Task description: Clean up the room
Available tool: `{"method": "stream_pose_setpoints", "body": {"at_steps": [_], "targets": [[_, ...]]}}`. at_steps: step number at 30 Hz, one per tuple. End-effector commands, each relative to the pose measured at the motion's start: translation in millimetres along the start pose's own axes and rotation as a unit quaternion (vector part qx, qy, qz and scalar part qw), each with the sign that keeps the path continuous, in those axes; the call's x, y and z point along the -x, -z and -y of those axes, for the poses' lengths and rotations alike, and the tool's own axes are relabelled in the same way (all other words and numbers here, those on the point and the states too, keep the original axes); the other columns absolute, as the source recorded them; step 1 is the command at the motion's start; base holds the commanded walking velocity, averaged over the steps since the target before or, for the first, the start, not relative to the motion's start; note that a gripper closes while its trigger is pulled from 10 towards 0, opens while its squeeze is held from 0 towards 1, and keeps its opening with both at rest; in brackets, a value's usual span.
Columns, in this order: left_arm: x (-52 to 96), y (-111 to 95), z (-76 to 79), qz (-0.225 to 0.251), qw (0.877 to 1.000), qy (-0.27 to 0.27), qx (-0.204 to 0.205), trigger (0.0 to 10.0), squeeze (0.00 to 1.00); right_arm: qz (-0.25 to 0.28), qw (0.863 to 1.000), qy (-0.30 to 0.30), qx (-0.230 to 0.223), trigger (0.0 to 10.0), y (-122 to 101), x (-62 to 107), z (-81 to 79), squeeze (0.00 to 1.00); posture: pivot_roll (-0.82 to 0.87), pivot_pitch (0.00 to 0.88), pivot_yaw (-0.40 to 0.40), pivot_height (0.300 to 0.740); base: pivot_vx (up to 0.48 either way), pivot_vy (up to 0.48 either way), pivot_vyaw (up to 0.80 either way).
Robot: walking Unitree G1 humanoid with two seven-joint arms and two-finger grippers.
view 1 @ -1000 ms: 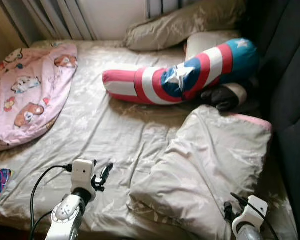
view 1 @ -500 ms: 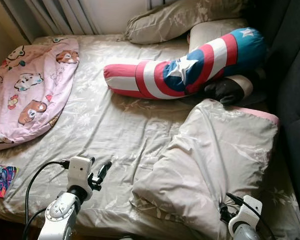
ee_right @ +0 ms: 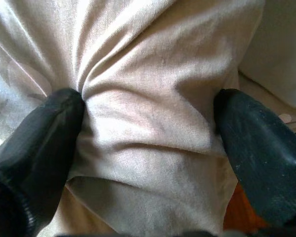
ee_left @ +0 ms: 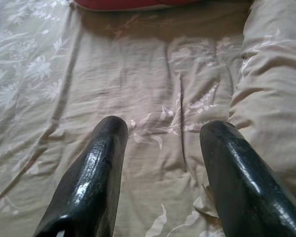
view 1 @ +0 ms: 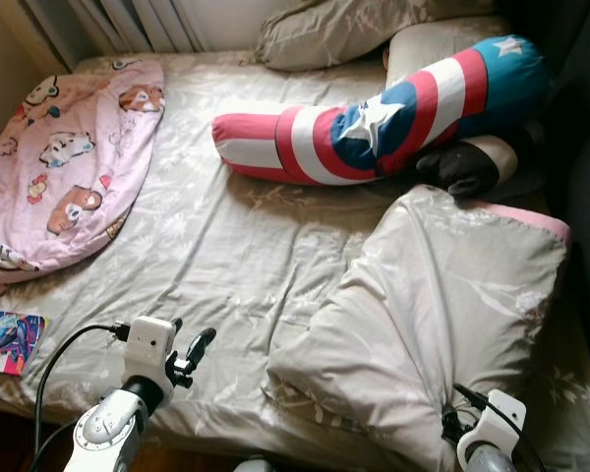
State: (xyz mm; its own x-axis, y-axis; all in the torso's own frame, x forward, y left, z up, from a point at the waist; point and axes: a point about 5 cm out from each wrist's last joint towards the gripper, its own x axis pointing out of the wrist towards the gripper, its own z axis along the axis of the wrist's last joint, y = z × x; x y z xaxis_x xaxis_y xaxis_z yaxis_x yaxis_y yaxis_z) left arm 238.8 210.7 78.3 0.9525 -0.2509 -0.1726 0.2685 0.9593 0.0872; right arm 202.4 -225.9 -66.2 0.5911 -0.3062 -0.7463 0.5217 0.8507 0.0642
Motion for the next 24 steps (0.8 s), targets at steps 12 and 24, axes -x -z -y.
{"method": "stream_pose_setpoints", "body": {"at_steps": [12, 24], "targets": [[33.6, 4, -7.0, -0.044, 0.999, 0.002, -0.007, 10.0, 0.00, -0.153, 0.988, 0.025, 0.026, 10.0, 80, 21.4, 15.4, 0.00, 0.25, 0.339, 0.170, 0.740, 0.000, 0.000, 0.00], [34.1, 3, 2.1, -0.052, 0.999, 0.010, 0.000, 10.0, 0.00, -0.146, 0.989, 0.001, 0.032, 0.0, 81, 21.9, -1.3, 0.00, 0.23, 0.336, 0.168, 0.740, 0.000, 0.000, 0.00]]}}
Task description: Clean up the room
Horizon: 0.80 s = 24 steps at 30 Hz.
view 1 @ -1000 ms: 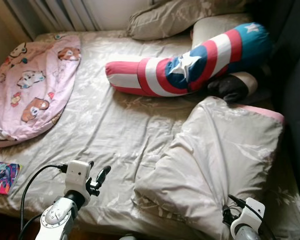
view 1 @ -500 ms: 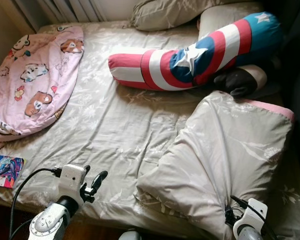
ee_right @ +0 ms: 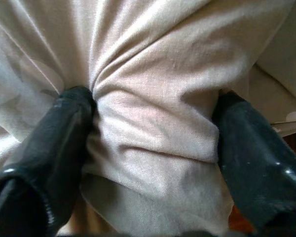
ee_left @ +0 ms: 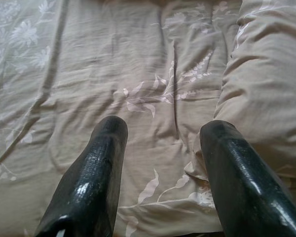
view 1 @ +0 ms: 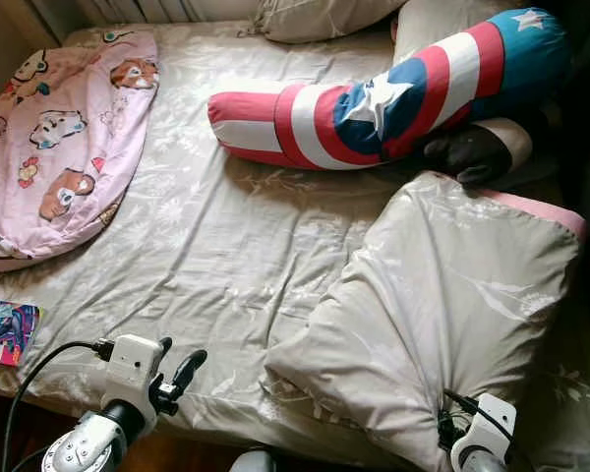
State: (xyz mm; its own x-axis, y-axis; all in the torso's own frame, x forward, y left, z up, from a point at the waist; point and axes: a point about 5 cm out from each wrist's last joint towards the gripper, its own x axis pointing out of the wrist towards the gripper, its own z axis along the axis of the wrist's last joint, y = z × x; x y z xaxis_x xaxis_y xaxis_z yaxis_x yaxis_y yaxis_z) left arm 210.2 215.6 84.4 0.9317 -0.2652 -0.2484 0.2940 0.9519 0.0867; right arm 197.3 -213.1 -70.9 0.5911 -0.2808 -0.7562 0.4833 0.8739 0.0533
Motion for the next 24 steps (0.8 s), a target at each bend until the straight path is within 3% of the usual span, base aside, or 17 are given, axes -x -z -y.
{"method": "stream_pose_setpoints", "body": {"at_steps": [1, 24], "targets": [[3.5, 4, -0.3, -0.014, 1.000, -0.004, 0.003, 10.0, 0.00, -0.136, 0.991, 0.007, 0.014, 0.0, 69, 17.2, 2.8, 0.00, 0.23, 0.332, 0.165, 0.740, 0.000, 0.000, 0.00], [-7.8, 5, 2.4, -0.007, 1.000, -0.013, 0.012, 10.0, 0.00, -0.117, 0.993, -0.006, 0.010, 0.0, 61, 14.6, 1.1, 0.00, 0.20, 0.309, 0.136, 0.740, 0.000, 0.000, 0.00]]}}
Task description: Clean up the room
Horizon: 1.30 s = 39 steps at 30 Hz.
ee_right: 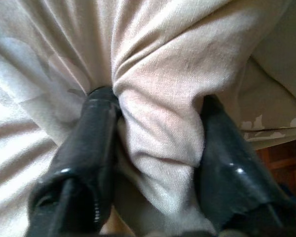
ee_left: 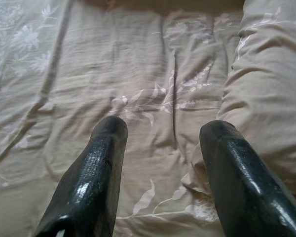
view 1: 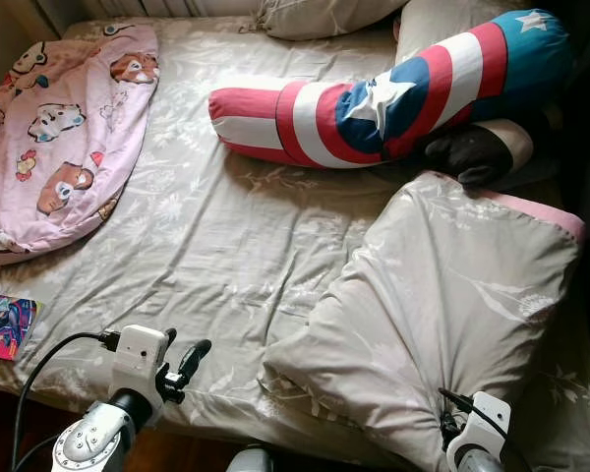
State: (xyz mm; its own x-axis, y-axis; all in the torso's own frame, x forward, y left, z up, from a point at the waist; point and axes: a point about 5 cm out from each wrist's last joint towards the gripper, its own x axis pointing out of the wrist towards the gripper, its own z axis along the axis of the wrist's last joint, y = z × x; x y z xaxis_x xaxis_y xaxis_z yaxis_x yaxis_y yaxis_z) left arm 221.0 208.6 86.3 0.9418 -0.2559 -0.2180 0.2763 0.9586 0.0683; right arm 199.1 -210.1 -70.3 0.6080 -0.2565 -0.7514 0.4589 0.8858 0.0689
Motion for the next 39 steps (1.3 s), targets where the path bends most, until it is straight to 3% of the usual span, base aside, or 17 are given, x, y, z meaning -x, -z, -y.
{"method": "stream_pose_setpoints", "body": {"at_steps": [1, 21, 24, 29, 37, 38, 39], "targets": [[2.1, 11, -0.8, -0.022, 1.000, -0.006, 0.002, 10.0, 0.00, -0.118, 0.993, 0.008, 0.002, 0.0, 60, 14.2, 3.4, 0.00, 0.19, 0.305, 0.134, 0.740, 0.000, 0.000, 0.00], [-27.1, 14, 14.9, -0.002, 1.000, -0.002, 0.029, 10.0, 0.00, -0.079, 0.996, -0.015, -0.023, 0.0, 45, 10.0, -0.8, 0.00, 0.14, 0.234, 0.075, 0.740, 0.000, 0.000, 0.00], [-35.8, 17, 14.6, 0.004, 0.999, -0.013, 0.041, 10.0, 0.00, -0.033, 0.998, -0.038, -0.037, 0.0, 26, 5.8, -7.7, 0.00, 0.12, 0.206, 0.055, 0.740, 0.000, 0.000, 0.00], [-42.8, 19, 16.4, 0.007, 0.999, -0.022, 0.050, 10.0, 0.00, -0.002, 0.998, -0.043, -0.035, 0.0, 11, 2.8, -7.5, 0.00, 0.09, 0.170, 0.029, 0.740, 0.000, 0.000, 0.00], [-51.1, 28, 22.4, 0.010, 0.997, -0.039, 0.067, 10.0, 0.00, 0.040, 0.998, -0.028, -0.026, 0.0, -5, 1.4, 6.2, 0.00, 0.07, 0.125, -0.010, 0.740, 0.000, 0.000, 0.00], [-51.0, 29, 22.1, 0.010, 0.997, -0.041, 0.068, 10.0, 0.00, 0.039, 0.999, -0.026, -0.026, 3.2, -4, 1.5, 7.5, 0.00, 0.07, 0.124, -0.013, 0.740, 0.000, 0.000, 0.00], [-51.2, 29, 22.0, 0.010, 0.997, -0.043, 0.069, 10.0, 0.00, 0.039, 0.999, -0.025, -0.026, 3.2, -4, 1.5, 8.1, 0.00, 0.07, 0.124, -0.013, 0.740, 0.000, 0.000, 0.00]]}}
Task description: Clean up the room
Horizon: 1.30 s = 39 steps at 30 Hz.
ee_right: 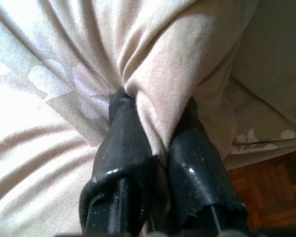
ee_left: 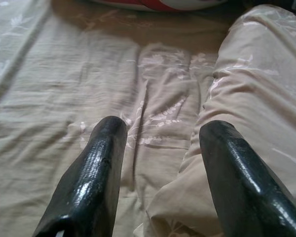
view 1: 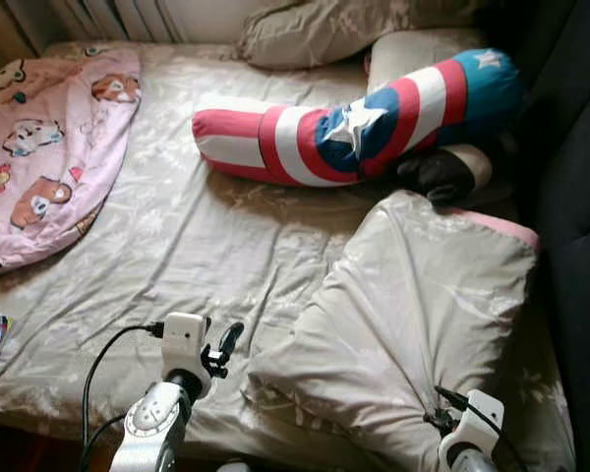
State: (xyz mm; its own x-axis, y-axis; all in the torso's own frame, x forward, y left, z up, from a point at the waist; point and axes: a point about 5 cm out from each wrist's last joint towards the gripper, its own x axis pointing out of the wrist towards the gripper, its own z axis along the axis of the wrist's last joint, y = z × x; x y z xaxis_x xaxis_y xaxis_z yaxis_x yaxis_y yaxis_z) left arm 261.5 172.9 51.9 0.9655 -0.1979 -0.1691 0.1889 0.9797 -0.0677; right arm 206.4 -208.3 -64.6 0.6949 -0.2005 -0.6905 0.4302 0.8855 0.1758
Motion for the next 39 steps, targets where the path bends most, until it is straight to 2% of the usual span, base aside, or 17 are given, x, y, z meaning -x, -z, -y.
{"method": "stream_pose_setpoints", "body": {"at_steps": [1, 4, 13, 18, 25, 30, 34, 39], "targets": [[4.0, 9, -5.2, -0.016, 1.000, -0.014, -0.007, 10.0, 0.00, 0.003, 1.000, 0.026, 0.004, 10.0, 3, 3.1, 15.4, 0.00, 0.07, 0.121, -0.015, 0.740, 0.000, 0.000, 0.00], [4.0, 12, -5.8, -0.019, 1.000, -0.016, -0.009, 10.0, 0.00, 0.006, 0.999, 0.034, 0.006, 10.0, 3, 3.3, 18.3, 0.00, 0.07, 0.120, -0.015, 0.740, 0.000, 0.000, 0.00], [1.9, 15, -6.8, -0.018, 0.999, -0.012, -0.023, 10.0, 0.00, 0.043, 0.999, 0.026, -0.005, 10.0, -11, 0.7, 12.5, 0.00, 0.07, 0.118, 0.001, 0.740, 0.000, -0.139, 0.00], [-1.6, 12, -7.8, -0.013, 0.999, -0.010, -0.029, 10.0, 0.00, 0.047, 0.998, 0.049, -0.017, 10.0, -14, 0.6, 18.9, 0.00, 0.07, 0.117, 0.007, 0.740, 0.000, -0.324, 0.00], [0.6, 12, -11.7, -0.013, 0.999, -0.013, -0.034, 10.0, 0.00, 0.065, 0.995, 0.079, -0.005, 10.0, -23, 0.8, 29.8, 0.00, 0.07, 0.121, 0.007, 0.740, 0.000, -0.338, 0.00], [1.7, 13, -12.5, -0.013, 0.999, -0.014, -0.036, 10.0, 0.00, 0.095, 0.991, 0.096, 0.010, 10.0, -38, 0.4, 35.5, 0.00, 0.07, 0.122, 0.006, 0.740, 0.000, -0.340, 0.00], [1.9, 13, -12.9, -0.012, 0.999, -0.014, -0.036, 10.0, 0.00, 0.110, 0.983, 0.144, 0.024, 10.0, -47, 1.4, 45.2, 0.00, 0.08, 0.124, 0.003, 0.740, 0.000, -0.343, 0.00], [3.5, 15, -13.9, -0.013, 0.999, -0.014, -0.035, 10.0, 0.00, 0.126, 0.977, 0.172, 0.028, 10.0, -53, 3.2, 52.4, 0.00, 0.08, 0.128, 0.004, 0.740, 0.000, -0.348, 0.00]]}}
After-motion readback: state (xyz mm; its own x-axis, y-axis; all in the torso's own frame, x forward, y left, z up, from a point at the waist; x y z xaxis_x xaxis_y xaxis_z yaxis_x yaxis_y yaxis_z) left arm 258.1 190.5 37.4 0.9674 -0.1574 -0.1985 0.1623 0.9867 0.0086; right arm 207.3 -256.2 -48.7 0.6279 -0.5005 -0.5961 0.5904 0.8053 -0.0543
